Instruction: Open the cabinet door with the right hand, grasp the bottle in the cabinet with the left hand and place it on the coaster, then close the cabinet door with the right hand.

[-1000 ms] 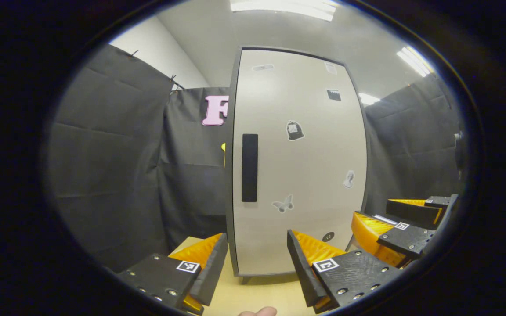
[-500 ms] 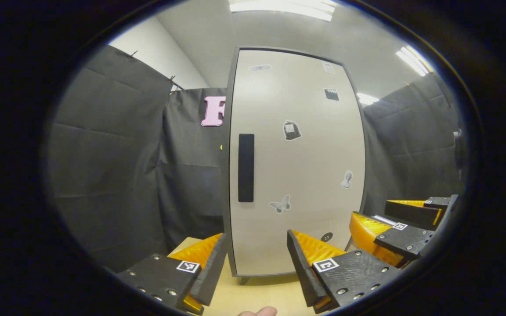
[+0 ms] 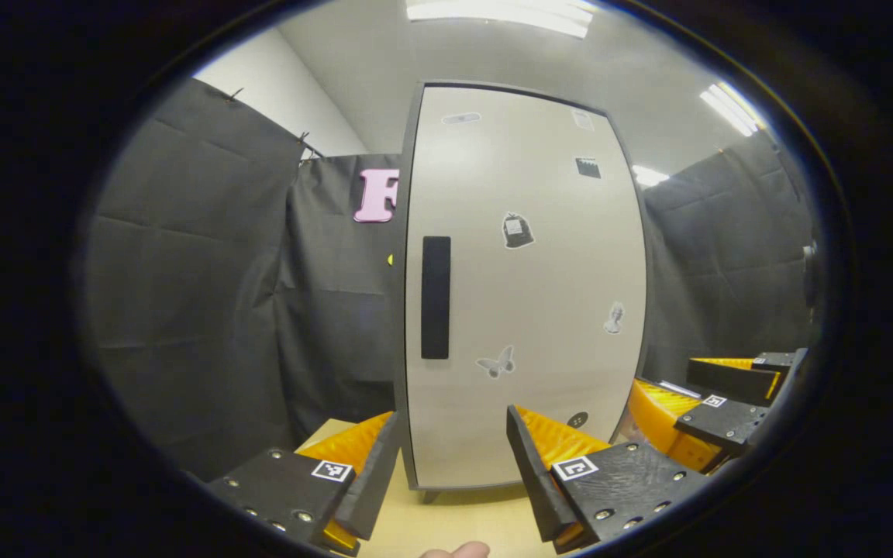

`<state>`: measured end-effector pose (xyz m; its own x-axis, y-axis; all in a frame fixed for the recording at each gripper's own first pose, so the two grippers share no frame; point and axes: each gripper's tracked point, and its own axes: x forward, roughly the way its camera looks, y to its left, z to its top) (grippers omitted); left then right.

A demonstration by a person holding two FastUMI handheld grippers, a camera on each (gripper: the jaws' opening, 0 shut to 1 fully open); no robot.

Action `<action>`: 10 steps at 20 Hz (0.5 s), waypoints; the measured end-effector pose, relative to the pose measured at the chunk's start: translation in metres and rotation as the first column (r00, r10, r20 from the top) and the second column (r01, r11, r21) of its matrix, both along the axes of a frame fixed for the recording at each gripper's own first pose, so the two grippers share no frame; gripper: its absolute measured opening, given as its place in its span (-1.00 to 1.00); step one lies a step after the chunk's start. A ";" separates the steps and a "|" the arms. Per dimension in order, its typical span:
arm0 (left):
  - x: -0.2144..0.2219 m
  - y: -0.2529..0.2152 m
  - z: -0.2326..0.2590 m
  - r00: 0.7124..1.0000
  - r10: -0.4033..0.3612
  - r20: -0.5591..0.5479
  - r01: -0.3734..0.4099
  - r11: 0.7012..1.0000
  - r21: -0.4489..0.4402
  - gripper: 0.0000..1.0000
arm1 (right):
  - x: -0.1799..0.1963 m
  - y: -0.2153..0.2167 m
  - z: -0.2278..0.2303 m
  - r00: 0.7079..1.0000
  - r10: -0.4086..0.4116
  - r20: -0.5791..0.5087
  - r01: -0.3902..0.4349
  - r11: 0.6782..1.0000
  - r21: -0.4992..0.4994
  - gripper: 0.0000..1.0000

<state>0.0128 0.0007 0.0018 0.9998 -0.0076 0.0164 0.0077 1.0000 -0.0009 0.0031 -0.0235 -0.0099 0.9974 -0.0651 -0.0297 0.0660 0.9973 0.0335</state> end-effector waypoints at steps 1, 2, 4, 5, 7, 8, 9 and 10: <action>0.001 -0.001 0.001 1.000 0.001 0.002 -0.001 1.000 0.003 0.43 | 0.000 0.001 0.000 1.000 0.001 0.002 -0.001 1.000 -0.001 0.84; 0.001 -0.002 0.001 1.000 0.001 0.002 -0.001 1.000 0.007 0.43 | -0.001 0.001 0.001 1.000 -0.001 0.003 0.001 1.000 0.000 0.85; 0.001 -0.003 0.001 1.000 0.002 0.002 -0.002 1.000 0.014 0.55 | -0.001 0.001 0.001 1.000 0.000 0.004 0.000 1.000 0.004 0.85; 0.001 -0.004 0.002 1.000 0.001 0.004 -0.001 1.000 0.015 0.56 | -0.002 0.002 0.002 1.000 0.000 0.006 0.000 1.000 0.007 0.85; 0.002 -0.004 0.001 1.000 0.002 0.001 -0.002 1.000 0.016 0.55 | -0.002 0.004 0.003 1.000 0.004 0.009 -0.004 1.000 0.002 0.86; 0.001 -0.004 0.001 1.000 0.002 0.003 -0.002 1.000 0.015 0.55 | -0.002 0.004 0.003 1.000 0.006 0.009 -0.006 1.000 -0.002 0.85; 0.001 -0.003 0.001 1.000 0.007 0.004 -0.007 1.000 0.014 0.55 | -0.001 0.004 0.002 1.000 0.009 0.008 -0.009 1.000 -0.003 0.86; 0.001 -0.001 0.000 1.000 0.008 0.004 -0.008 1.000 0.013 0.56 | -0.001 0.004 0.002 1.000 0.010 0.006 -0.010 1.000 -0.002 0.85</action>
<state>0.0135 -0.0007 0.0023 0.9998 0.0002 0.0206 -0.0005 0.9999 0.0119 0.0017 -0.0191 -0.0079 0.9982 -0.0554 -0.0234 0.0561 0.9979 0.0318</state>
